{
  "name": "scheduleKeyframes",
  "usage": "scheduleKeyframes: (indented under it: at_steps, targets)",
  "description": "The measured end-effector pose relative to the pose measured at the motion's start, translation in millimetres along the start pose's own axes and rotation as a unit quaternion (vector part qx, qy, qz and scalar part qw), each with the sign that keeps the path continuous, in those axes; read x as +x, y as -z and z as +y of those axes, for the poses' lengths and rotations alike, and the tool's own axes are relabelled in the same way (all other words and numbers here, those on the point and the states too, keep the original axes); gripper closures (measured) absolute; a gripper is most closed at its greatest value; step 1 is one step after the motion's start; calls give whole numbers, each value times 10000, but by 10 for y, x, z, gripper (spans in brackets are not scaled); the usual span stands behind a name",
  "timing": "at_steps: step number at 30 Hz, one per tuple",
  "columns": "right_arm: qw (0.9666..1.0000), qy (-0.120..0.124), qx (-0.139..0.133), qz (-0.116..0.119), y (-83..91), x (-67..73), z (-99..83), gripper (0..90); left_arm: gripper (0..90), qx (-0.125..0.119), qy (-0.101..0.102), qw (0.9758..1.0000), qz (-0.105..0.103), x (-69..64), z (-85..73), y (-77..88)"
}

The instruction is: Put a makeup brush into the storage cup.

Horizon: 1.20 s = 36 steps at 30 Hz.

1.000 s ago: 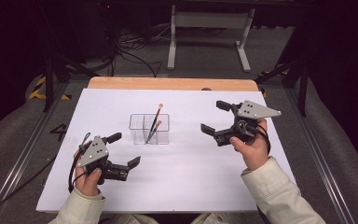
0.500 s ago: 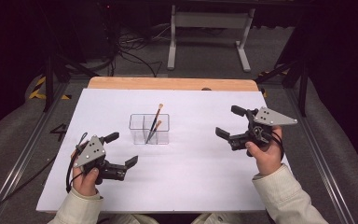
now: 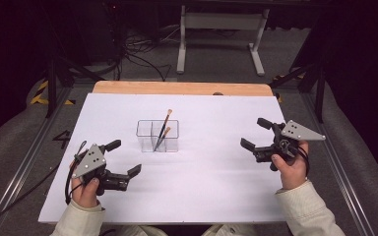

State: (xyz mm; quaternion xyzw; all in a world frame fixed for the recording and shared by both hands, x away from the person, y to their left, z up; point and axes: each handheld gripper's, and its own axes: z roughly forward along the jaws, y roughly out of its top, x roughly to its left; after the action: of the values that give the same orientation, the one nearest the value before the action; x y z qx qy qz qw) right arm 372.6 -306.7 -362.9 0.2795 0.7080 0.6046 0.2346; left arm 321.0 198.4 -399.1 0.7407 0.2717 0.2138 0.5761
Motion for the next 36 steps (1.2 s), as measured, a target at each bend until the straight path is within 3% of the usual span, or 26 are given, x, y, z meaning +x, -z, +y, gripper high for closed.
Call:
scheduleKeyframes:
  at_steps: [4,10,17,24,36]
  targets:
    - [10000,51,-16,-50,50,-17,-81,7,3,-10,-6,10000,13,8,-14,15]
    - [9999,-64,28,-132,96,-58,-225,8,3,-44,3,10000,26,29,-37,37]
    - [9997,-177,132,-123,117,-78,-380,10,3,-121,154,9997,124,102,-126,65]
    - [9997,-181,104,-101,126,-86,-440,9,3,-154,207,9995,187,142,-202,87]
    - [9998,-198,49,-74,125,-93,-482,9,3,-149,155,9996,200,142,-203,89]
